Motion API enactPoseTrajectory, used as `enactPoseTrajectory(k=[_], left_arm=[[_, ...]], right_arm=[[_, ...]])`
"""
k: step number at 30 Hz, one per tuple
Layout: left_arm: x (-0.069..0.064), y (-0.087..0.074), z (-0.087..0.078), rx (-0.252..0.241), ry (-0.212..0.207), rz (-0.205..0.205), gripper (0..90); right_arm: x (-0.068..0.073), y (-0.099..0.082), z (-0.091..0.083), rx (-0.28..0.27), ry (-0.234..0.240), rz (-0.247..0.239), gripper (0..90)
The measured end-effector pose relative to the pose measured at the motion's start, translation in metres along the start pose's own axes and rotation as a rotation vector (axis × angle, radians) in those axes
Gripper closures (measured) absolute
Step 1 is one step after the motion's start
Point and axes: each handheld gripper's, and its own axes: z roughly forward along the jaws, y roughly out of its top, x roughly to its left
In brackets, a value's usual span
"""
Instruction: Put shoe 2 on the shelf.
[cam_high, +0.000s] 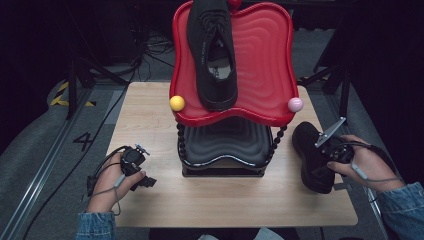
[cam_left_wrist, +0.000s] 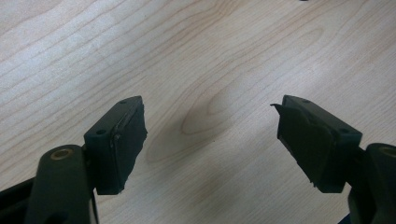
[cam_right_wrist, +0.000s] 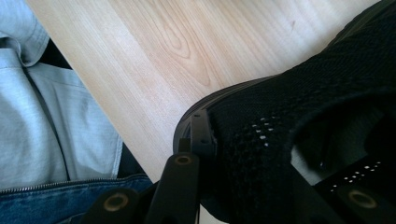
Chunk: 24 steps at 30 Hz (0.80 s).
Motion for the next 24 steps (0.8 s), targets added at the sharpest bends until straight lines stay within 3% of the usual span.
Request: enactPoseTrajectory(k=[15,24], left_arm=[[0.0,-0.001,0.0,0.0,0.001,-0.003,24.4],[-0.001,0.0,0.0,0.002,-0.001,0.005,24.3]], right_arm=[[0.017,0.011,-0.058,-0.04,-0.033,-0.041,84.3],[0.022,0.016,-0.083,-0.064,-0.054,-0.049,84.3]])
